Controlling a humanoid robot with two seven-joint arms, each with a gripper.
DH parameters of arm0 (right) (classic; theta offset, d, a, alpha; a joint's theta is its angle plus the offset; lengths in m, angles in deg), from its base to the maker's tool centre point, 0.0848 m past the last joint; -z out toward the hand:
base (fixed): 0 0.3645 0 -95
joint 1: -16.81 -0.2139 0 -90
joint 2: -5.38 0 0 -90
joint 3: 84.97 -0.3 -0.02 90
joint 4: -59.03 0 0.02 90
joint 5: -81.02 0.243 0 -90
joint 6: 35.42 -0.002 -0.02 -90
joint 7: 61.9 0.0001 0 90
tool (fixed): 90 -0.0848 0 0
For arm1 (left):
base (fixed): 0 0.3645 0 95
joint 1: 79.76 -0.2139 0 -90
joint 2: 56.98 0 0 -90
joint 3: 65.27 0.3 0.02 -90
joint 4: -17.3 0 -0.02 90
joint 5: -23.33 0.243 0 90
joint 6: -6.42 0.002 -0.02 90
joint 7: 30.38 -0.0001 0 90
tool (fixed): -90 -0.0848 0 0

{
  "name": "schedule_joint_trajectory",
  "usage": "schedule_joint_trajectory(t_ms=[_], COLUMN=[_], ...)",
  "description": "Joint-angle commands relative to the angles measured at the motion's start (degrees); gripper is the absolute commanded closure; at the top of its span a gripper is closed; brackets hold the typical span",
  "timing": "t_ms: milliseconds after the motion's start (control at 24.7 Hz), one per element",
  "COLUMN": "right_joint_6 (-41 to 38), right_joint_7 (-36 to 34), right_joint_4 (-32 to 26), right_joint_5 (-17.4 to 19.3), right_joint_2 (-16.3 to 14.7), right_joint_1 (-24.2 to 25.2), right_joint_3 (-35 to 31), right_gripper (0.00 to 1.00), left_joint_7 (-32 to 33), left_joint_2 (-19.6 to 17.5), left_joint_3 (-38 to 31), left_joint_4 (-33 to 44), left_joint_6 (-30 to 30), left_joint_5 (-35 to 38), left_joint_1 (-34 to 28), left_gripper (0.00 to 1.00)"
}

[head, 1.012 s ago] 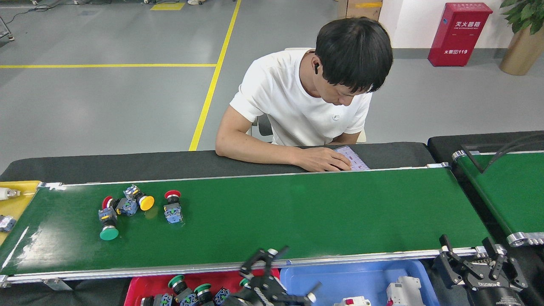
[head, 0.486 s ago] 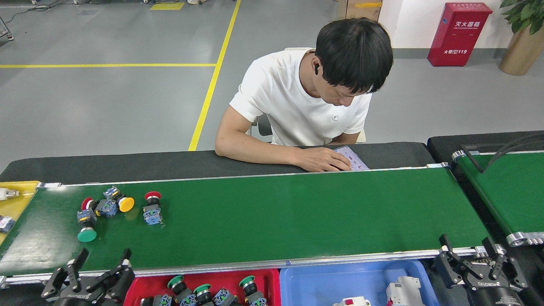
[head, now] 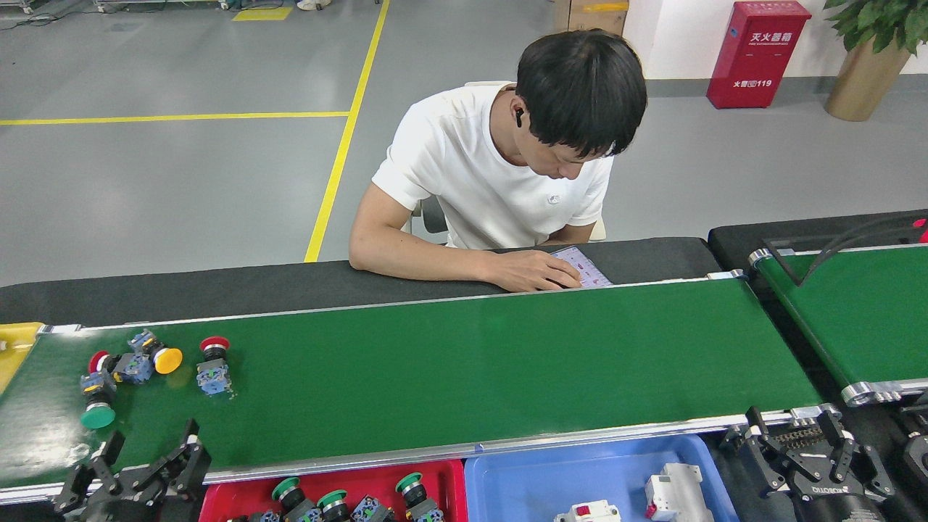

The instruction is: Pick switch part from conveyor to tray

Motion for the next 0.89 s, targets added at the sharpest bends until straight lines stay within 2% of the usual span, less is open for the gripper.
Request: schedule_joint_trajectory(t_ms=[0,202,445,526,567,648,729,769,810,850], right_joint_6=[-0.2,-2.4,-3.6,-5.1,-5.5,-5.6,-5.7,-5.7,-5.7,-5.7], right_joint_7=[-0.6,-0.6,-0.6,-0.6,-0.6,-0.6,-0.6,-0.6,-0.6,-0.6], right_joint_4=[-0.3,-0.3,0.1,0.6,0.6,0.8,0.9,1.0,1.0,1.0], right_joint_5=[0.2,0.2,0.2,0.2,0.2,0.2,0.2,0.2,0.2,0.2], right_joint_2=[-0.6,-0.6,-0.6,-0.6,-0.6,-0.6,-0.6,-0.6,-0.6,-0.6], right_joint_1=[-0.4,-0.4,-0.7,-0.8,-0.8,-0.8,-0.9,-0.9,-0.9,-0.9], right_joint_3=[-0.4,-0.4,-0.3,-0.3,-0.3,-0.3,-0.3,-0.3,-0.3,-0.3], right_gripper=[0.01,0.01,0.01,0.01,0.01,0.01,0.01,0.01,0.01,0.01], left_joint_7=[-0.7,-1.4,-1.4,-1.4,-1.4,-1.5,-1.9,-2.2,-2.6,-2.8], left_joint_2=[-2.4,-6.0,-7.9,-9.7,-10.6,-12.5,-14.8,-15.6,-16.4,-16.9], left_joint_3=[0.1,0.8,0.8,0.9,0.9,1.2,3.3,4.0,4.4,4.5], left_joint_4=[-3.2,-10.2,-13.8,-17.2,-19.4,-24.6,-30.5,-32.1,-33.4,-33.4], left_joint_6=[1.4,2.2,3.3,4.2,3.9,3.2,2.3,2.1,2.1,2.1], left_joint_5=[0.2,0.1,0.2,0.2,0.1,0.0,-0.3,-0.7,-1.4,-2.4], left_joint_1=[2.6,6.3,9.4,10.9,12.1,14.3,16.6,17.2,17.2,17.3], left_gripper=[0.00,0.00,0.00,0.05,0.10,0.26,0.62,0.71,0.84,0.89])
